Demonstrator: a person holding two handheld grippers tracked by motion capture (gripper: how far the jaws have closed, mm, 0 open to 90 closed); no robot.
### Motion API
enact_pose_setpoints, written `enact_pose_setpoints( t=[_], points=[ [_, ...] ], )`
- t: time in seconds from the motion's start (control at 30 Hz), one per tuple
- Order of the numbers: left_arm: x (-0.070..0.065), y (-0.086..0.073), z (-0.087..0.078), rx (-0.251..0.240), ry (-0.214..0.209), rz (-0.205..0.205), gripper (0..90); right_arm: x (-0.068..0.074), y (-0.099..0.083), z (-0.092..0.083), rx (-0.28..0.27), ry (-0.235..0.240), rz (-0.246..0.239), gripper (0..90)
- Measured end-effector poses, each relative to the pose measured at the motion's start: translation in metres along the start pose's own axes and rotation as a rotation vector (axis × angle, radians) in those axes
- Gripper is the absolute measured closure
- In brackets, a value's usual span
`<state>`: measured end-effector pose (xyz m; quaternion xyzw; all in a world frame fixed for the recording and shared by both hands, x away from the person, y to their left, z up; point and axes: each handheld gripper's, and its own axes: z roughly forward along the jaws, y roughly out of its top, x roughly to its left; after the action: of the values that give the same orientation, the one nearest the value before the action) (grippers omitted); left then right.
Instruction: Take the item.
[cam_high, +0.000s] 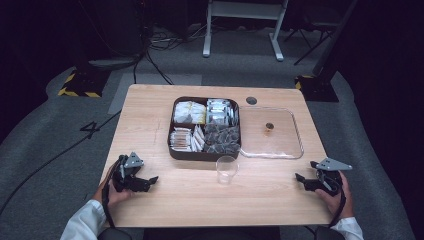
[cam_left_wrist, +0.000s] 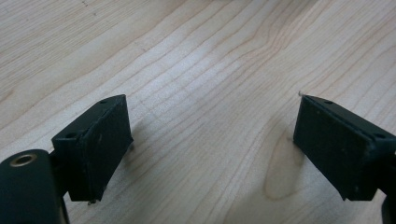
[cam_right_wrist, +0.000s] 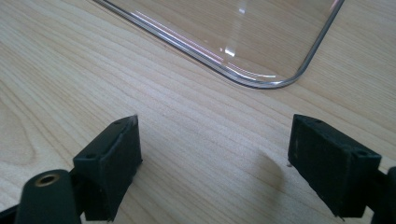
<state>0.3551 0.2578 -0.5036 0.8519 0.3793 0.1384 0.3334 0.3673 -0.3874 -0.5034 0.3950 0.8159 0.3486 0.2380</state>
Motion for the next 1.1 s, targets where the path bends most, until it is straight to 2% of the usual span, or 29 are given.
enact_pose_setpoints(
  t=[0.1, 0.17, 0.23, 0.27, 0.33, 0.43, 0.47, 0.57, 0.63, 0.73, 0.77, 0.83, 0.9, 0.93, 1.1],
  points=[
    [0.002, 0.002, -0.002, 0.021, -0.01, 0.014, 12.4, 0.0, 0.0, 0.0, 0.0, 0.002, 0.0, 17.5],
    [0.003, 0.004, -0.002, 0.028, -0.023, 0.029, 16.9, 0.0, 0.0, 0.0, -0.002, 0.0, -0.002, 17.5],
    [0.005, 0.005, -0.003, 0.032, -0.029, 0.039, 16.0, 0.0, 0.0, 0.0, -0.002, -0.001, -0.003, 17.5],
    [0.006, 0.008, -0.005, 0.025, -0.041, 0.058, 16.4, 0.0, 0.0, 0.0, -0.002, -0.002, -0.002, 17.3],
    [0.007, 0.01, -0.007, 0.009, -0.047, 0.055, 17.3, 0.0, 0.0, 0.0, -0.001, -0.003, -0.005, 17.3],
    [0.01, 0.017, -0.014, -0.012, -0.041, 0.059, 18.3, 0.001, 0.0, 0.0, -0.002, -0.004, -0.006, 17.3],
    [0.011, 0.021, -0.018, -0.034, -0.023, 0.069, 19.0, 0.0, 0.0, 0.0, -0.001, -0.002, -0.001, 17.3],
    [0.013, 0.026, -0.021, -0.049, -0.031, 0.066, 20.5, 0.0, 0.0, 0.0, -0.001, -0.001, 0.0, 17.2],
    [0.016, 0.034, -0.024, -0.062, -0.013, 0.085, 20.8, 0.0, 0.0, 0.0, 0.0, -0.001, 0.0, 17.3],
    [0.018, 0.04, -0.025, -0.065, -0.01, 0.087, 21.2, 0.0, 0.0, 0.0, 0.001, 0.0, 0.0, 17.3],
    [0.019, 0.042, -0.026, -0.071, 0.003, 0.095, 21.3, 0.0, 0.0, 0.0, 0.001, 0.001, 0.0, 17.3],
    [0.022, 0.047, -0.027, -0.09, 0.007, 0.09, 21.4, 0.0, 0.0, 0.0, 0.001, 0.0, 0.0, 17.3],
    [0.024, 0.051, -0.027, -0.089, 0.015, 0.092, 21.4, 0.0, 0.0, 0.0, 0.0, -0.001, -0.001, 17.3],
    [0.026, 0.056, -0.028, -0.107, 0.026, 0.093, 21.4, 0.0, 0.0, 0.0, 0.0, -0.001, -0.001, 17.2],
    [0.032, 0.065, -0.029, -0.121, 0.014, 0.086, 21.3, 0.0, 0.0, 0.0, 0.001, 0.001, 0.0, 17.3]
  ],
)
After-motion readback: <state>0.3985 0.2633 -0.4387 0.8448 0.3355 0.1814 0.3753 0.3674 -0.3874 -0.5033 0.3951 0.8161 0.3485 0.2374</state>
